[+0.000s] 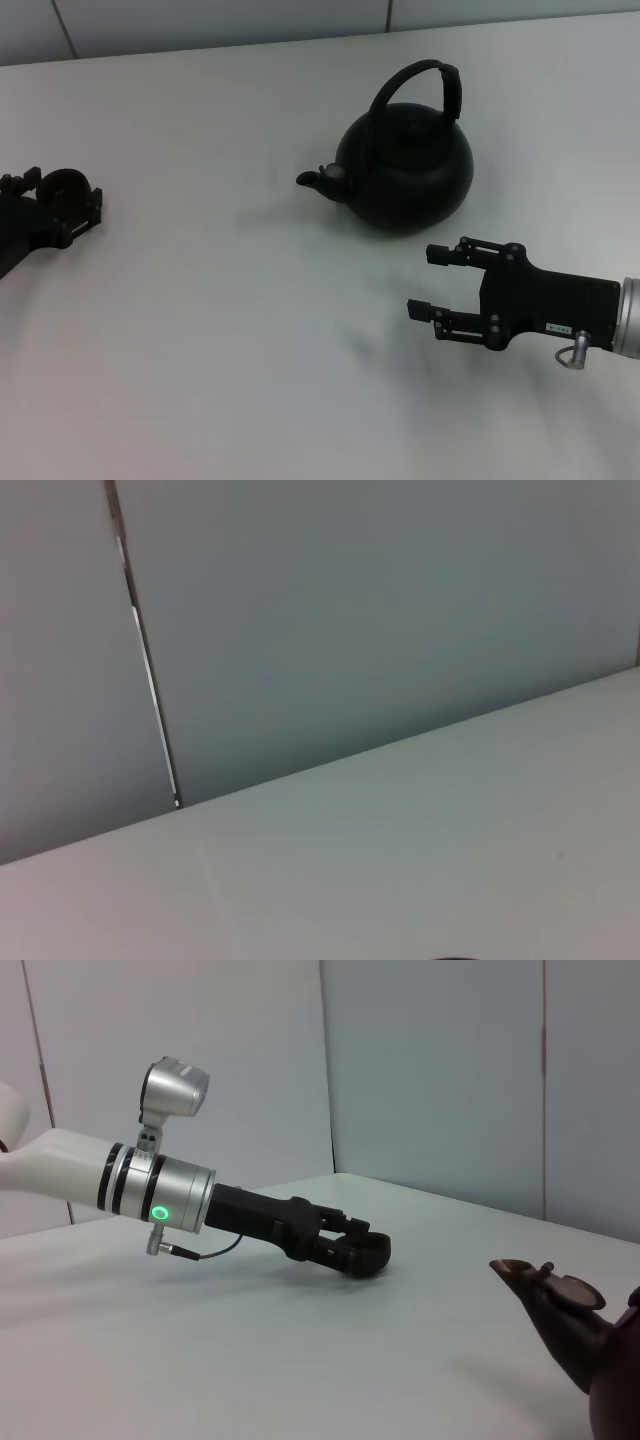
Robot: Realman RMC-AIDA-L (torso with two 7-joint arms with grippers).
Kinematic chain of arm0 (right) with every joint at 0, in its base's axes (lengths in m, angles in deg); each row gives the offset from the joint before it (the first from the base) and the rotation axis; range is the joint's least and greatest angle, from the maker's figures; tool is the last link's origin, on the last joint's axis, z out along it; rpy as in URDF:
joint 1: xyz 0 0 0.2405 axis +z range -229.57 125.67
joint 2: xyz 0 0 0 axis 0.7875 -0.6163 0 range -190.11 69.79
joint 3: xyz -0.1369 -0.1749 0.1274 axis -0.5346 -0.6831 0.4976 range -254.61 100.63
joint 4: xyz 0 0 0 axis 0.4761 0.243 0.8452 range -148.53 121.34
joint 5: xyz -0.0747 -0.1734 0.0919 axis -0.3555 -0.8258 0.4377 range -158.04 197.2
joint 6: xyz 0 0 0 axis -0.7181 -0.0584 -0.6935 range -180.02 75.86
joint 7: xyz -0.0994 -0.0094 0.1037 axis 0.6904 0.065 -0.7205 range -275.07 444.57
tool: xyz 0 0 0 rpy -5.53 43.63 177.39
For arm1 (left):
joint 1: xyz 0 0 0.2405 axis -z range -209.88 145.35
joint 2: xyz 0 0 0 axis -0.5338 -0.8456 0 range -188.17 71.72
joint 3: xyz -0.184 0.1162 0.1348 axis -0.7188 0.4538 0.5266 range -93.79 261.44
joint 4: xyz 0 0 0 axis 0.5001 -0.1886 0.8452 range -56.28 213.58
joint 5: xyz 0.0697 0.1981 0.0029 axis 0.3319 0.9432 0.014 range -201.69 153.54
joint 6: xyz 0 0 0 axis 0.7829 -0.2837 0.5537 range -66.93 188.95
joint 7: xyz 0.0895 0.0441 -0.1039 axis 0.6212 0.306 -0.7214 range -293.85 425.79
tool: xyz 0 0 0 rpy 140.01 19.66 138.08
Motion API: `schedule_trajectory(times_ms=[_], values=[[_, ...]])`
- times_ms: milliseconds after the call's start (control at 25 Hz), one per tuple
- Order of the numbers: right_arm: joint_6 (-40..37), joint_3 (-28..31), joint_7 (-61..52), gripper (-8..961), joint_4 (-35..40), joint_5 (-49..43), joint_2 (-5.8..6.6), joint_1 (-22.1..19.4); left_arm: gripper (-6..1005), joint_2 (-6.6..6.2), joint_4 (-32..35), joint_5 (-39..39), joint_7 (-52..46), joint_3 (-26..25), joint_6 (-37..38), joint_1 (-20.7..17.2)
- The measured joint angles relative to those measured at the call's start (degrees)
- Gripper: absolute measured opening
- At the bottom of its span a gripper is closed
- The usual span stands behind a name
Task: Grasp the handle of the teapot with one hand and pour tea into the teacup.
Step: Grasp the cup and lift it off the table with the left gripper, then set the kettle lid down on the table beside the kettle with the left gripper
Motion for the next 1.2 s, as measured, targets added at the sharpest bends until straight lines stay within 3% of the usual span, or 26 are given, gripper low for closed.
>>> schedule_trajectory(times_ms=[400,640,720,760,800,960,1200], values=[[0.0,0.1,0.0,724,0.0,0.0,0.0,0.1,702,-0.04,0.0,0.0,0.0,0.4,-0.2,0.4],[0.0,0.1,0.0,723,0.0,0.0,0.0,0.1,697,-0.21,0.1,0.0,-0.2,1.0,8.3,-0.8],[0.0,0.1,0.0,723,0.0,0.0,0.0,0.1,698,-0.26,0.4,0.2,-0.2,3.4,11.6,-1.3],[0.0,0.2,0.0,723,0.1,0.0,0.0,0.1,698,-0.28,0.6,0.3,-0.1,7.3,14.2,-1.6],[0.0,0.2,0.0,723,0.1,0.0,0.0,0.1,698,-0.28,0.6,0.3,-0.1,7.3,14.2,-1.6],[0.0,0.3,0.0,723,0.1,0.0,0.02,0.1,698,-0.18,1.5,0.3,-0.2,17.8,18.8,-1.6],[0.0,0.8,0.0,724,0.4,0.0,0.08,0.1,699,-0.04,2.3,0.3,-2.1,26.4,21.6,-1.2]])
